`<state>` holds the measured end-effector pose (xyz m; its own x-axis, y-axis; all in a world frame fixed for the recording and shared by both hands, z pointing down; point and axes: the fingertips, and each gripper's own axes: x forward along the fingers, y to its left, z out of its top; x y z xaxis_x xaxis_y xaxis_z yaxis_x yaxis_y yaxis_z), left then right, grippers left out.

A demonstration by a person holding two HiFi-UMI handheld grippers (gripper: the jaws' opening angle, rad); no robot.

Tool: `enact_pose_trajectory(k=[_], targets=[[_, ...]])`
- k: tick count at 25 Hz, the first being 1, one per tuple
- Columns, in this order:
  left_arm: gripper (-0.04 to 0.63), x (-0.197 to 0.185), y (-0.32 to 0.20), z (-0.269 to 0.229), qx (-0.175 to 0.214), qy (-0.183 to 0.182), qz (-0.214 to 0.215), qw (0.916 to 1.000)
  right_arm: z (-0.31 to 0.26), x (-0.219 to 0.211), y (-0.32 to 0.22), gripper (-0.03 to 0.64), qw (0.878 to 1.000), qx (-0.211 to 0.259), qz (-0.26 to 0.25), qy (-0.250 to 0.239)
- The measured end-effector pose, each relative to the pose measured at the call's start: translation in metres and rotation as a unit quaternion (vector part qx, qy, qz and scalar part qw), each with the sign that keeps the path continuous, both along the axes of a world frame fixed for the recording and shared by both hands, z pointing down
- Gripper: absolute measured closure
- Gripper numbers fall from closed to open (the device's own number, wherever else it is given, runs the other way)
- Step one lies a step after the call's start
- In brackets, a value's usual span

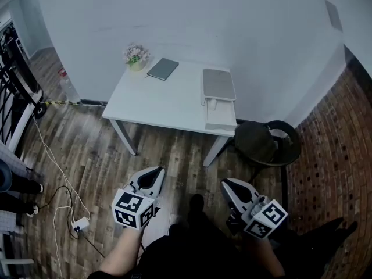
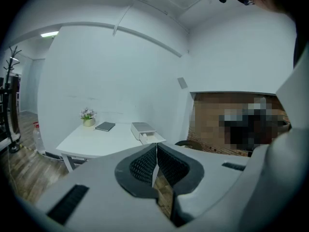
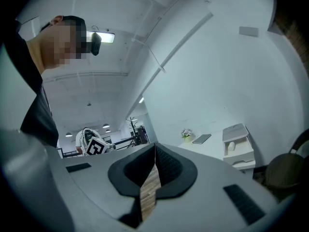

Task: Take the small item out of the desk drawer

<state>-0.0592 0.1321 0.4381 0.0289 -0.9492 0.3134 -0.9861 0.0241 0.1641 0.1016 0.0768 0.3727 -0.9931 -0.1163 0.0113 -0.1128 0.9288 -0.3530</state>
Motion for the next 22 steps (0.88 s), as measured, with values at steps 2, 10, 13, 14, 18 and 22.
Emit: enact_pose_trajectory(k=[2, 10, 13, 14, 18, 22], targets=[[0.583, -0.009, -0.019, 0.005, -0.008, 0.000, 0.002, 1.0000, 0.006, -0.012, -0.022, 0.612, 1.000, -0.011, -0.001, -0.003], [0.583, -0.062, -0.133, 0.019, -0.030, -0.010, -0.015, 0.9994, 0.027, -0.075, -0.148, 0.612, 0.999, -0.025, -0.030, 0.000], [0.583, -0.085, -0.189, 0.023, -0.045, -0.009, -0.020, 0.9988, 0.027, -0.103, -0.204, 0.612, 0.998, -0.032, -0.045, -0.003], [0.583, -0.089, -0.208, 0.022, -0.048, -0.010, -0.017, 0.9986, 0.027, -0.110, -0.221, 0.611, 0.998, -0.035, -0.049, -0.004], [0.583, -0.095, -0.271, 0.011, -0.045, -0.024, 0.001, 0.9987, 0.031, -0.128, -0.278, 0.611, 0.998, -0.039, -0.058, 0.001], [0.583, -0.100, -0.310, 0.015, -0.057, -0.021, 0.016, 0.9980, 0.048, -0.136, -0.315, 0.611, 0.997, -0.053, -0.046, 0.012]])
